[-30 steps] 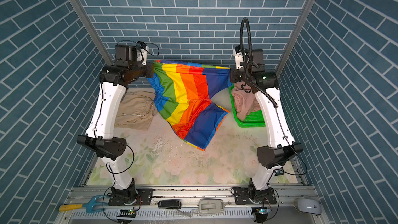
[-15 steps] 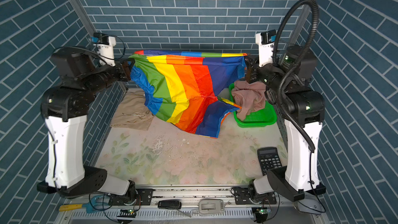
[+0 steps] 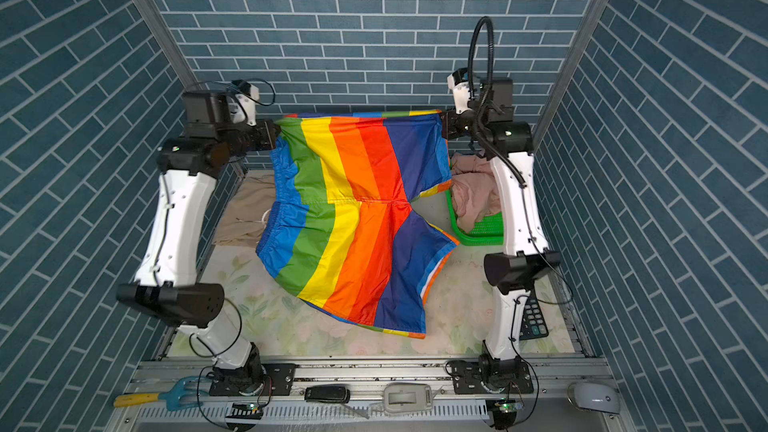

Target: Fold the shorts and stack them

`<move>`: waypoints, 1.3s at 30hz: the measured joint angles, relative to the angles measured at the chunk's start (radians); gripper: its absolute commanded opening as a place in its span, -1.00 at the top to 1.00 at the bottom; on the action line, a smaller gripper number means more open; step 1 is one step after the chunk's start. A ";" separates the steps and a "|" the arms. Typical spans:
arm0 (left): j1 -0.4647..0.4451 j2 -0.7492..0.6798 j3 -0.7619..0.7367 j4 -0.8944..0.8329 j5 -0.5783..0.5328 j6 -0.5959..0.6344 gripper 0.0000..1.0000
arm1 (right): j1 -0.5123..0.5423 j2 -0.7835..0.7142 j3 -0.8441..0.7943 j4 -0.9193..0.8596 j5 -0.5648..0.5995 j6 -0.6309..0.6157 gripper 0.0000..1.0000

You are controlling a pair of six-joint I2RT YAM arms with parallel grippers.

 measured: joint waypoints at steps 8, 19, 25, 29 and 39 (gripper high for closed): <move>0.010 0.367 0.003 -0.010 0.053 -0.011 1.00 | -0.003 0.214 0.000 -0.057 -0.006 0.029 1.00; 0.021 0.341 0.027 -0.003 0.129 -0.011 0.88 | 0.038 -0.295 -0.684 0.050 0.014 0.088 1.00; 0.042 0.114 -0.352 0.113 0.161 -0.018 0.74 | 0.144 -0.677 -1.186 0.167 0.052 0.163 1.00; 0.061 -0.037 -0.627 0.198 0.163 -0.052 0.56 | 0.222 -0.814 -1.480 0.220 0.080 0.220 1.00; 0.102 -0.226 -0.975 0.228 0.097 -0.110 -0.14 | 0.381 -0.978 -1.916 0.252 0.089 0.399 1.00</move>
